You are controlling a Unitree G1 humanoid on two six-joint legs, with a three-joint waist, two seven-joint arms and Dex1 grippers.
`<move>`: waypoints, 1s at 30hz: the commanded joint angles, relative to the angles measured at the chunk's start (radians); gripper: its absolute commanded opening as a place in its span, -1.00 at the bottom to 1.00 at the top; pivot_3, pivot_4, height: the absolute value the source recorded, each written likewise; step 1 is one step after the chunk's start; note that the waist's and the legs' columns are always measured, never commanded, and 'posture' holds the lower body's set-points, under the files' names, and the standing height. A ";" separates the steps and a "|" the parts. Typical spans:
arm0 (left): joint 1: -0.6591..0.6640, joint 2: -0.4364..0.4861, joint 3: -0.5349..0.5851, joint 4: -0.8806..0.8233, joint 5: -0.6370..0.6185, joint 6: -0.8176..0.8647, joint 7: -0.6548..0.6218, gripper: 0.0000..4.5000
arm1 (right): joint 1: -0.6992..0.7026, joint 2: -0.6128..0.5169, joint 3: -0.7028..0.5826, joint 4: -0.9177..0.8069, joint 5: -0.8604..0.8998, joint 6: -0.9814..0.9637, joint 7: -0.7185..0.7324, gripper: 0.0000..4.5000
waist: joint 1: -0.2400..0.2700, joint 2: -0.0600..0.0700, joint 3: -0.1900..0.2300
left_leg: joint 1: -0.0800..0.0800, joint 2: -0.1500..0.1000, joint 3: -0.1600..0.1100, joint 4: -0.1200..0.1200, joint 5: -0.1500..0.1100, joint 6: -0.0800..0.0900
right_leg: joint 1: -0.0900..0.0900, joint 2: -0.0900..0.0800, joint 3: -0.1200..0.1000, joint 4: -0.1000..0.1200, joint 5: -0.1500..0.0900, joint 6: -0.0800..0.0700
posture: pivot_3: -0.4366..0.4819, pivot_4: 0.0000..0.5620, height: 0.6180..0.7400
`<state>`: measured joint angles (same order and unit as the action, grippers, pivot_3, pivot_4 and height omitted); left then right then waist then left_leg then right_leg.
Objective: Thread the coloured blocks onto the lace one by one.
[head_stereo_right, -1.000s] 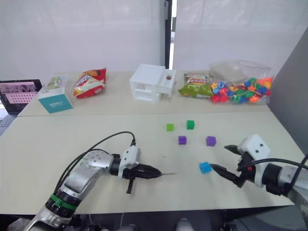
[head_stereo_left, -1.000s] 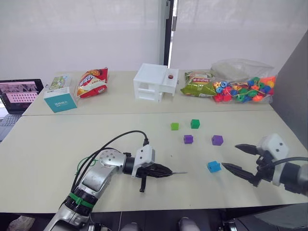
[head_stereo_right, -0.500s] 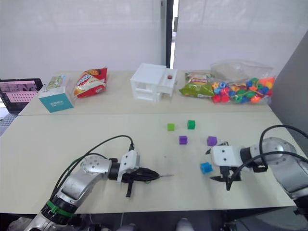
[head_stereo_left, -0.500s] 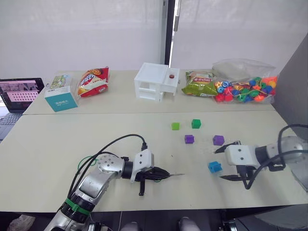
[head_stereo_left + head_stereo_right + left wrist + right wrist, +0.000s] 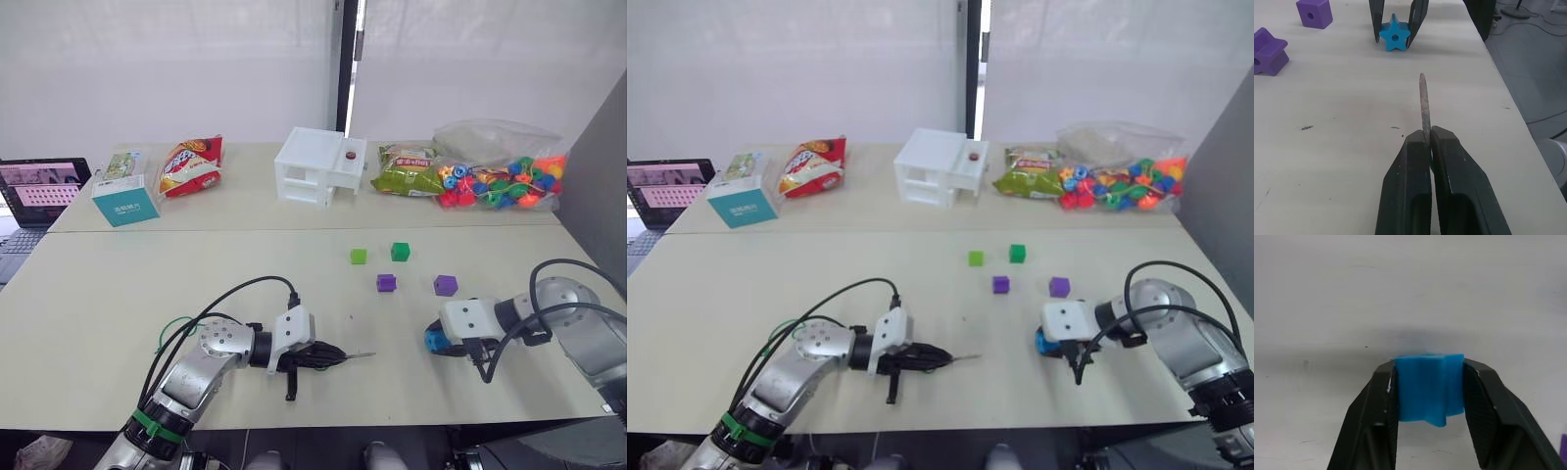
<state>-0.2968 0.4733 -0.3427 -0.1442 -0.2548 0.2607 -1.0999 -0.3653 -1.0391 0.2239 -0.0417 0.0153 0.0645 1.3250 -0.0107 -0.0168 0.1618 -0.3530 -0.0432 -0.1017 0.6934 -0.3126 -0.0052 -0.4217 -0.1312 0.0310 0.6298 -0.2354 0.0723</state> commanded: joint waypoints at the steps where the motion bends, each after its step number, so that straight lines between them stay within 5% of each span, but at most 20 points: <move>1: -0.005 -0.005 0.002 -0.044 -0.007 0.000 0.009 -1.00 | 0.030 0.015 -0.058 -0.125 0.066 0.199 -0.040 -0.41 | 0.000 0.000 0.000 | 0.000 0.000 0.000 0.000 0.000 0.000 | 0.000 0.000 0.000 0.000 0.000 0.000 | -0.05 -0.47 1.00; 10: -0.011 0.005 -0.005 -0.056 -0.008 0.028 0.004 -1.00 | 0.118 0.080 -0.021 -0.420 0.102 0.502 -0.164 -0.41 | 0.002 0.000 0.000 | 0.000 0.000 0.000 0.000 0.000 0.001 | 0.000 0.000 0.000 0.000 0.001 0.000 | -0.05 -0.47 1.00; 30: -0.069 0.003 -0.043 -0.024 0.023 0.099 0.002 -1.00 | 0.064 0.100 0.146 -0.513 -0.009 0.574 -0.228 -0.41 | -0.002 -0.001 0.000 | 0.000 0.000 0.000 0.001 0.000 0.000 | 0.000 0.000 0.000 0.000 0.001 0.000 | -0.05 -0.47 1.00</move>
<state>-0.3493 0.4803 -0.3795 -0.1583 -0.2340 0.3548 -1.0998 -0.3057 -0.9464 0.3428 -0.5368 0.0100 0.6304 1.0942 -0.0126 -0.0175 0.1615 -0.3527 -0.0432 -0.1021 0.6942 -0.3128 -0.0049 -0.4215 -0.1308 0.0311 0.6299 -0.2346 0.0726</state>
